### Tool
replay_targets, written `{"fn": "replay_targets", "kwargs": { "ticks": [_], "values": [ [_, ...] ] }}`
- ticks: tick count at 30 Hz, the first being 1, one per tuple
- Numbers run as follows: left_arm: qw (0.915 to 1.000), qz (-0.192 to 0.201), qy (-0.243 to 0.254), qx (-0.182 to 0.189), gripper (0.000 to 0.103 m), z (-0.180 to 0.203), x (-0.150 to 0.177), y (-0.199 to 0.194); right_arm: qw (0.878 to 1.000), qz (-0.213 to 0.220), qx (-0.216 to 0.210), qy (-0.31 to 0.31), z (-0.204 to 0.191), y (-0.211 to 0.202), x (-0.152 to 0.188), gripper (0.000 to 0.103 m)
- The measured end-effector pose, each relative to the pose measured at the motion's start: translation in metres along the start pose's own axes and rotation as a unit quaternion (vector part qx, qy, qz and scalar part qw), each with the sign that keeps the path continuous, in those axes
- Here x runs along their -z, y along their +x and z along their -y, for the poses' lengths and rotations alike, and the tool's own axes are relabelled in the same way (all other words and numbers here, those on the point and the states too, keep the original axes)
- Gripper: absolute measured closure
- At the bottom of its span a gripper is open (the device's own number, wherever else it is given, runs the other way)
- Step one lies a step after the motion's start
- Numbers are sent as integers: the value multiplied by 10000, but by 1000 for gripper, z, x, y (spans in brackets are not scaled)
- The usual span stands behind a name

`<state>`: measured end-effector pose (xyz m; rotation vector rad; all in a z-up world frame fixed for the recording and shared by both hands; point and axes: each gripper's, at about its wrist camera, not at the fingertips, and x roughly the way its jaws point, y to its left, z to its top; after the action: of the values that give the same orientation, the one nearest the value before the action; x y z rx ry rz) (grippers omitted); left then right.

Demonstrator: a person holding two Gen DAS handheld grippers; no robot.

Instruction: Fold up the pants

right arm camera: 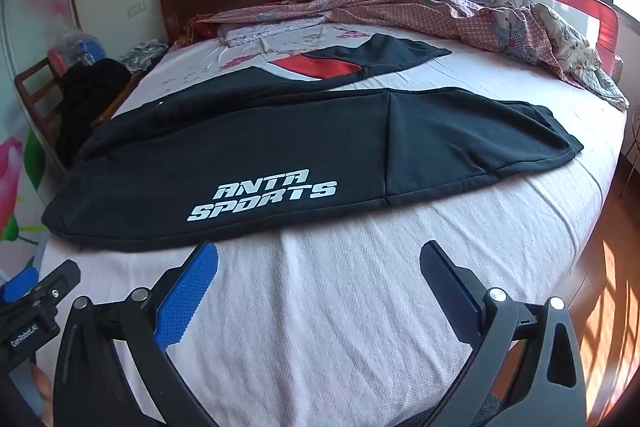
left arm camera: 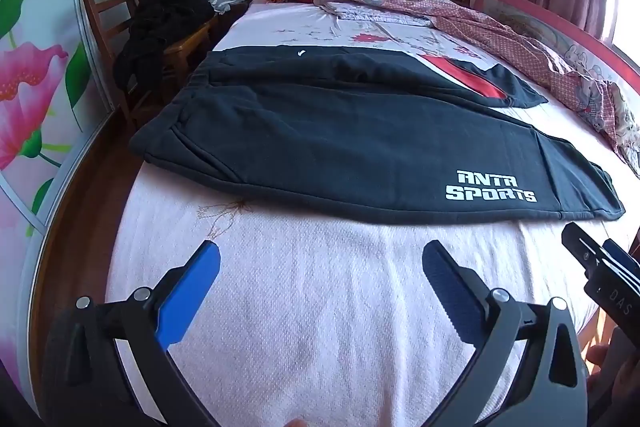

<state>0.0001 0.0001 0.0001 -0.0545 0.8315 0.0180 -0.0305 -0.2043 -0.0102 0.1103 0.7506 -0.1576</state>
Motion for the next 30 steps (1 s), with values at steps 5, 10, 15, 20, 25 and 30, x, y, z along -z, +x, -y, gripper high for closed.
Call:
{"fn": "replay_targets", "kwargs": {
  "ticks": [5,10,15,20,25,30],
  "values": [
    [10000,-23,-23,18,2,2,-2,5,10000,-27,-31,-47,-3,0,4,3],
    [10000,-39,-54,36,2,2,0,4,10000,-42,-51,-62,-4,0,5,3],
    [10000,-55,-46,43,2,-5,-1,1,9999,-63,-55,-57,-4,1,7,3],
    [9999,-67,-68,62,2,-5,-1,2,9999,-76,-76,-46,-4,2,7,3],
    [9999,-83,-81,72,2,-5,0,2,9999,-84,-78,-25,-4,2,7,3],
    [9998,-124,-112,119,2,-5,-1,2,9999,-96,-114,-17,-3,2,8,3]
  ]
}}
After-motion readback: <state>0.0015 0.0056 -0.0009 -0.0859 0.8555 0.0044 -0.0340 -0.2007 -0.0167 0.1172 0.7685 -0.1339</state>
